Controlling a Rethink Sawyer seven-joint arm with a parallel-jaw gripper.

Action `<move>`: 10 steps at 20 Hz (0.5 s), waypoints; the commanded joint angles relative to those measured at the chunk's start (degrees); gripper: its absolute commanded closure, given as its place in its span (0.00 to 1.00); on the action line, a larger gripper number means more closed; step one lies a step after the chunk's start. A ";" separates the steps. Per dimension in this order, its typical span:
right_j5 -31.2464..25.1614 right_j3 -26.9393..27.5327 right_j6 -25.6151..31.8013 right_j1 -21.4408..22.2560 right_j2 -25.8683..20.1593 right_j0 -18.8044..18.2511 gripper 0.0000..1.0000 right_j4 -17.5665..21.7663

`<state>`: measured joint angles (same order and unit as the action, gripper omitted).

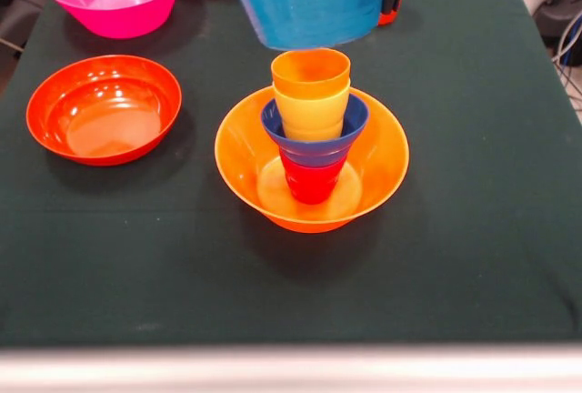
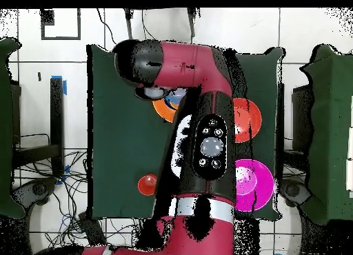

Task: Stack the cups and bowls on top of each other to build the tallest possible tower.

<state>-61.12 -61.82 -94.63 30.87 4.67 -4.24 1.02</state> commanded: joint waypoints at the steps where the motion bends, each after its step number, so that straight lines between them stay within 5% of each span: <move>1: -5.14 0.53 -7.89 -7.63 -3.26 2.36 1.00 1.17; 10: -14.71 7.73 -5.64 -12.35 -2.34 3.22 1.00 1.78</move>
<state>-66.05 -57.87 -94.64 23.25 4.91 -1.65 1.03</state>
